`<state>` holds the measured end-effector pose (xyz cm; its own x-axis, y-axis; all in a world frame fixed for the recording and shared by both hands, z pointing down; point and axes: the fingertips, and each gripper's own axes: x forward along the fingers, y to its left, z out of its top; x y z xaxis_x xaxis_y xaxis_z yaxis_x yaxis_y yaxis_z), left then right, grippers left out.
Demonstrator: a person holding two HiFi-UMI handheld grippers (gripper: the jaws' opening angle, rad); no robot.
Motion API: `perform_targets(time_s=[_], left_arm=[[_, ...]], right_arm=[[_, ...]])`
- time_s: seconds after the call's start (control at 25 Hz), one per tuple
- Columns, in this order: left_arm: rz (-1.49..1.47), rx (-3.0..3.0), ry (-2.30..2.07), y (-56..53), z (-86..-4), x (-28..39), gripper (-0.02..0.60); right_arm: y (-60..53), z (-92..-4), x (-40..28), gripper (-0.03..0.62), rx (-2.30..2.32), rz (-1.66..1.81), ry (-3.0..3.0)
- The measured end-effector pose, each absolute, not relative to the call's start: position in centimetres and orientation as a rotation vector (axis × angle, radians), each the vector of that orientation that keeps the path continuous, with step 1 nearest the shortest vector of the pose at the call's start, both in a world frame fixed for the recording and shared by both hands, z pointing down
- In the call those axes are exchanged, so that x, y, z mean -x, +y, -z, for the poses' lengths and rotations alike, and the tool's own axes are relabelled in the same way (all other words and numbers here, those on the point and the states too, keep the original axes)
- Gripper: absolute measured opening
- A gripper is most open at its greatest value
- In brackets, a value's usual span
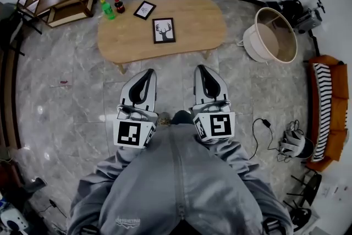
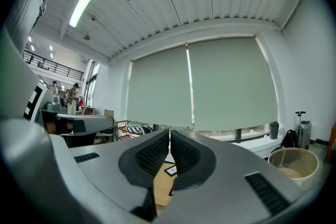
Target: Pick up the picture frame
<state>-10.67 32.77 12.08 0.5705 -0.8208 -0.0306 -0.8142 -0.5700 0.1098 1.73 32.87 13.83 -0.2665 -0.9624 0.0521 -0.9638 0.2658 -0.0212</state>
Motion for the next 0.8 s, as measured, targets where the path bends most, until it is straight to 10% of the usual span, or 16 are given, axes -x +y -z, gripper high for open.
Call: perform_targets(time_s=[0.8], left_arm=[[0.141,-2.718,-1.467,22.6,-13.1,9.4,0.017]], right_arm=[[22.0,-14.4,-1.9,0.032,-1.818,-0.016,-2.571]])
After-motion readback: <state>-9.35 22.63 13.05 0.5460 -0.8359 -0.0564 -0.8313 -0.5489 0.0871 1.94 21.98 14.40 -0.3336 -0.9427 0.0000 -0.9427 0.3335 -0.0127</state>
